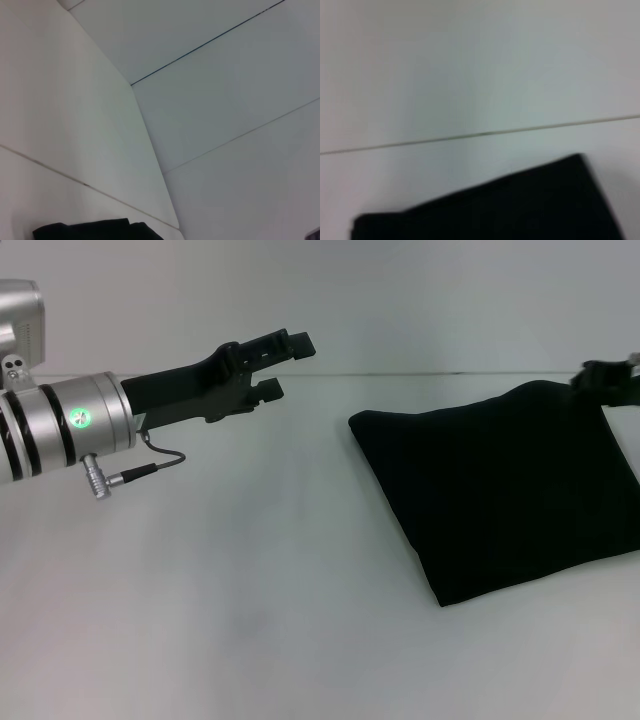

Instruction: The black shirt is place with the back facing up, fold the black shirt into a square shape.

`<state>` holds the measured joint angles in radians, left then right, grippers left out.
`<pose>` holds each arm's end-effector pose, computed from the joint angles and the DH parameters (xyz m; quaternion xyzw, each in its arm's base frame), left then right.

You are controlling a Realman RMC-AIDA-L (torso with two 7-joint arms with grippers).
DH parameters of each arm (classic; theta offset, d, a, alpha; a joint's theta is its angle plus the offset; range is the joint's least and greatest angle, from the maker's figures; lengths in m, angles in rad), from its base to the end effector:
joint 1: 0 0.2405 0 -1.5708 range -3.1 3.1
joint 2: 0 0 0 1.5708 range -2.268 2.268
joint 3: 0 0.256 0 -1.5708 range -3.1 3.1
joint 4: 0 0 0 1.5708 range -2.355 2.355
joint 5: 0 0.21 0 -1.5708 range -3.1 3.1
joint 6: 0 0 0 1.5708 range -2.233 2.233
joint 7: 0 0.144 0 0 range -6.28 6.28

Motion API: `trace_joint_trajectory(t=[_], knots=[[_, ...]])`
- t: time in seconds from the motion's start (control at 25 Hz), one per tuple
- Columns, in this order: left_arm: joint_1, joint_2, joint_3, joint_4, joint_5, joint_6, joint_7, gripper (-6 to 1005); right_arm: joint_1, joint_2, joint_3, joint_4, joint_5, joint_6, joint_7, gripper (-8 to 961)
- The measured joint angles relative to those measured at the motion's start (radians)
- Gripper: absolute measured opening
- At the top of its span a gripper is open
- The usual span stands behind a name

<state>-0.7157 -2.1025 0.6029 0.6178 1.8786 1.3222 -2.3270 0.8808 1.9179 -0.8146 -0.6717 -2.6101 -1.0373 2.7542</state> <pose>-0.2057 0.4050 0.0083 -0.7139 -0.5869 -0.3754 0.0707 0.2444 0.4697 0.0721 -0.7326 0.5867 0.0520 0.3412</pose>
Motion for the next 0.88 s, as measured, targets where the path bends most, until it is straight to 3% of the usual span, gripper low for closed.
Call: trace_joint_trajectory(t=[0.24, 0.44, 0.68, 0.88], knots=[[0.001, -0.002, 0.000, -0.001, 0.000, -0.002, 0.000, 949, 0.001, 0.053, -0.021, 0.143, 0.022, 0.266, -0.025, 184], [0.002, -0.002, -0.007, -0.001, 0.000, -0.002, 0.000, 949, 0.015, 0.056, -0.048, 0.230, -0.054, 0.416, 0.011, 183], [0.001, 0.002, 0.003, -0.001, 0.020, 0.018, -0.003, 948, -0.025, 0.009, -0.033, 0.037, -0.078, 0.255, 0.069, 195], [0.003, 0.012, 0.019, -0.001, 0.198, 0.201, -0.074, 948, -0.028, -0.069, 0.043, -0.018, 0.013, 0.008, -0.010, 257]])
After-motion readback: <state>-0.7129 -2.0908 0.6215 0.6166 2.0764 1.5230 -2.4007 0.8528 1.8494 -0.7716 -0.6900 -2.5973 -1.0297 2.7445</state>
